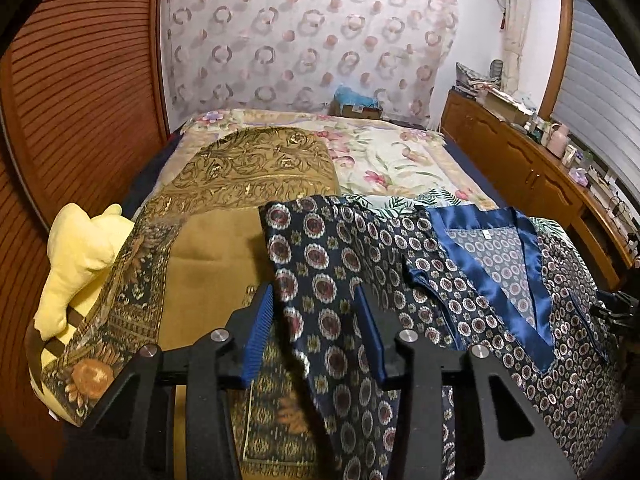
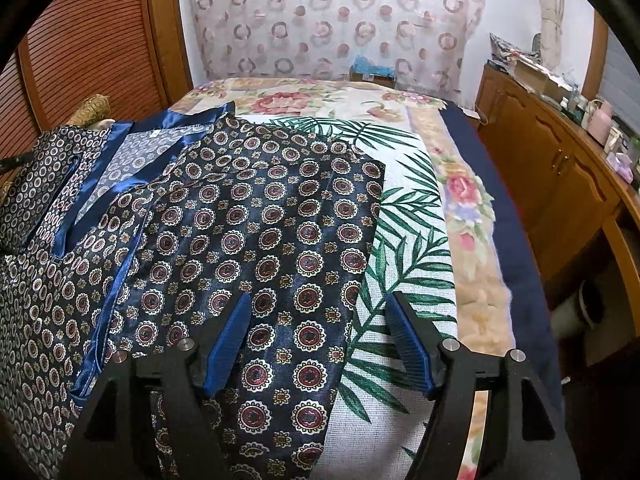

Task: Fold small clothes

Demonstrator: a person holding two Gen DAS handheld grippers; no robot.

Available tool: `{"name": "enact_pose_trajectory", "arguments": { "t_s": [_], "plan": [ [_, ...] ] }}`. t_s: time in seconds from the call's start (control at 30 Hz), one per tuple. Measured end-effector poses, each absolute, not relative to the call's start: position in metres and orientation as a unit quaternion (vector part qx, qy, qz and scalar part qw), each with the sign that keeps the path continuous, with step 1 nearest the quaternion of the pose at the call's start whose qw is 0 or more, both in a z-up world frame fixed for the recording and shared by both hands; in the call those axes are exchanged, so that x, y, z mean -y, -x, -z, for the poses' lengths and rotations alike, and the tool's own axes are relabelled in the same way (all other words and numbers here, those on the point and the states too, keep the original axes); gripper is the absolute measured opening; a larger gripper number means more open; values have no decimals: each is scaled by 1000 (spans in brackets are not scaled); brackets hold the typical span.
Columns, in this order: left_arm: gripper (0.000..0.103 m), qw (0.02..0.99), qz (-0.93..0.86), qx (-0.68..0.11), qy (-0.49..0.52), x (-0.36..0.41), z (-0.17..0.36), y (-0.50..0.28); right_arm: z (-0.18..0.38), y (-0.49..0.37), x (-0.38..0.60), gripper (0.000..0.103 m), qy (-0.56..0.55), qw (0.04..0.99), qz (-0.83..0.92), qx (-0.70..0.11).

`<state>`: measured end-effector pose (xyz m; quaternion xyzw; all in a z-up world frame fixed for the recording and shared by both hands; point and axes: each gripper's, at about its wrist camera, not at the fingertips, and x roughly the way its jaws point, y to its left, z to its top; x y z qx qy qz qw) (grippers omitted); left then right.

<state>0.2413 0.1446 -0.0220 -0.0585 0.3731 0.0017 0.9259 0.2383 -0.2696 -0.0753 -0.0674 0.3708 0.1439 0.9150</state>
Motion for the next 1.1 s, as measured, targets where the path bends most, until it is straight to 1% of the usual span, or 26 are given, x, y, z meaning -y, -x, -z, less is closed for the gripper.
{"name": "enact_pose_trajectory", "arguments": {
  "t_s": [0.13,0.17,0.2,0.23,0.27,0.33,0.5,0.63,0.7,0.77,0.8,0.83,0.87,0.93,1.1],
  "plan": [
    [43,924,-3,-377,59,-144,22,-249,75,-238,269,72,67,915,-144,-371],
    [39,924,-4,-378,58,-145,23,-251,75,-238,270,72,67,915,-144,-371],
    [35,923,-7,-380,58,-145,23,-253,75,-238,269,72,67,915,-144,-371],
    [23,922,-8,-383,57,-146,25,-254,75,-238,269,72,67,915,-144,-371],
    [14,921,-8,-386,56,-146,26,-255,75,-238,270,72,67,915,-144,-371],
    [3,920,-6,-388,53,-146,27,-255,76,-238,270,72,68,915,-144,-371],
    [2,930,9,-367,32,-133,19,-237,74,-243,269,72,76,909,-165,-375],
    [2,936,29,-351,13,-116,10,-220,69,-262,269,72,60,904,-167,-390],
    [2,939,38,-343,11,-110,5,-212,67,-272,264,65,66,901,-166,-394],
    [2,941,48,-334,11,-104,0,-204,65,-279,258,52,72,901,-164,-394],
    [2,943,52,-330,10,-101,-2,-200,64,-280,255,46,74,901,-166,-393],
    [2,944,57,-326,8,-98,-5,-195,63,-281,253,29,75,902,-170,-390],
    [2,945,60,-322,6,-95,-7,-190,63,-280,251,8,72,901,-177,-388],
    [2,949,63,-310,2,-91,-13,-178,60,-271,248,4,75,906,-183,-374],
    [2,958,70,-277,1,-90,-32,-141,31,-231,250,3,76,929,-191,-306]
  ]
}}
